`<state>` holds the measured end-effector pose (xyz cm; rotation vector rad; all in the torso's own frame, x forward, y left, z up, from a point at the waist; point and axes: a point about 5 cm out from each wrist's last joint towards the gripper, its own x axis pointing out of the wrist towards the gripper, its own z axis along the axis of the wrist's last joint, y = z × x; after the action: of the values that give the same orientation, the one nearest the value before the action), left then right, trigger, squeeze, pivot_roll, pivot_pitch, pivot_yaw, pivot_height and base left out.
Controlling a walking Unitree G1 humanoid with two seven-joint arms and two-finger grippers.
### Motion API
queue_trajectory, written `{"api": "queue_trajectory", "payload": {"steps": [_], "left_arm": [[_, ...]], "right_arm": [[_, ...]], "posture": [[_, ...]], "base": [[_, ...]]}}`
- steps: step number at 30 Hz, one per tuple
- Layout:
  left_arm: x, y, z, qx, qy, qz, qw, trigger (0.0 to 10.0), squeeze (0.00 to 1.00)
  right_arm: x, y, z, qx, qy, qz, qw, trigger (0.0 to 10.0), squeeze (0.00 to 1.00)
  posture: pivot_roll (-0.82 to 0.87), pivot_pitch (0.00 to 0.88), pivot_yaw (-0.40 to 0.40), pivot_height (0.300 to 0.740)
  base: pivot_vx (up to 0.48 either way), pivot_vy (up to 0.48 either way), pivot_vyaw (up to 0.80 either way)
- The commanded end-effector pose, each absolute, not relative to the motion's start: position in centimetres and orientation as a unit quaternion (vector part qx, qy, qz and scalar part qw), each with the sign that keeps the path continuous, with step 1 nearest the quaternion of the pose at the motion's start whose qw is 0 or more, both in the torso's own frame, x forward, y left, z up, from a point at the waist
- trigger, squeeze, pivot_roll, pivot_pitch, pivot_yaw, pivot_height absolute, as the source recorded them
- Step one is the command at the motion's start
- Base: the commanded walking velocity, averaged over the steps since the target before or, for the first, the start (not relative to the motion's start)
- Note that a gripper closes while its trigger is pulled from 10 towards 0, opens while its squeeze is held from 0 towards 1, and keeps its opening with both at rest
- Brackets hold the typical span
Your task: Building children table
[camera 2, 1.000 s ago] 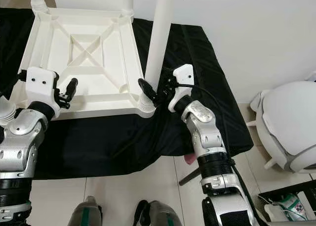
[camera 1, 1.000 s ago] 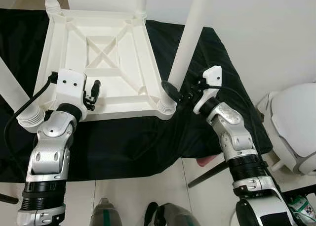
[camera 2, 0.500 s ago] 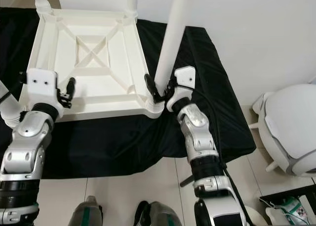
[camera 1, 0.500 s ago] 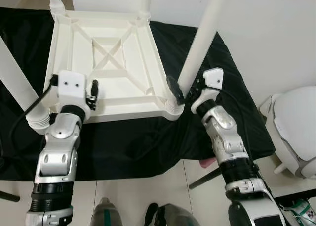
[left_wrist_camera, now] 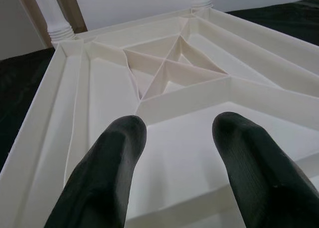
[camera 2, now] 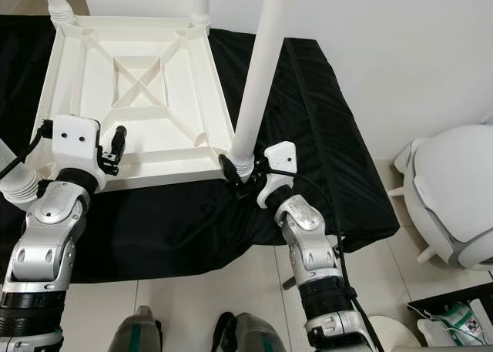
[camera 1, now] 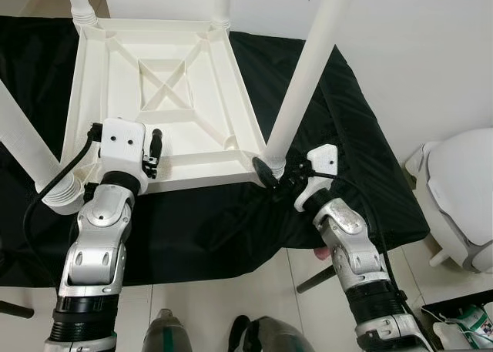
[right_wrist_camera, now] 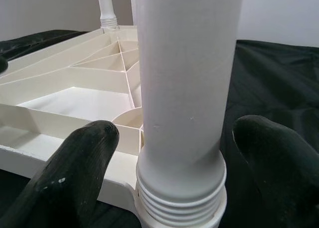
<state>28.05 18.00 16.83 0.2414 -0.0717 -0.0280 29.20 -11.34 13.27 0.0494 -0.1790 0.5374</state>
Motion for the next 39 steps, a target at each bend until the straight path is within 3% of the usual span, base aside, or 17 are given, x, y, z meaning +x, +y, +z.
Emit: {"api": "queue_trajectory", "payload": {"steps": [1,18,39], "left_arm": [[27.78,17.62,16.87,0.118,-0.039,-0.029,0.992,10.0,0.0],[27.28,17.64,16.36,0.104,-0.032,-0.027,0.994,10.0,0.0],[27.18,17.97,15.94,0.078,-0.019,-0.005,0.997,10.0,0.0]], "right_arm": [[28.84,-11.61,13.58,0.023,-0.098,0.26,0.96,10.0,0.0],[28.3,-11.39,14.12,0.025,-0.102,0.266,0.958,10.0,0.0],[28.1,-11.32,14.46,0.02,-0.099,0.268,0.958,10.0,0.0]], "posture": [[0.08,0.071,-0.085,0.74],[0.08,0.072,-0.093,0.74],[0.08,0.069,-0.105,0.74]], "base": [[0.0,0.0,0.0],[0.0,-0.375,0.0],[0.0,0.0,0.0]]}}
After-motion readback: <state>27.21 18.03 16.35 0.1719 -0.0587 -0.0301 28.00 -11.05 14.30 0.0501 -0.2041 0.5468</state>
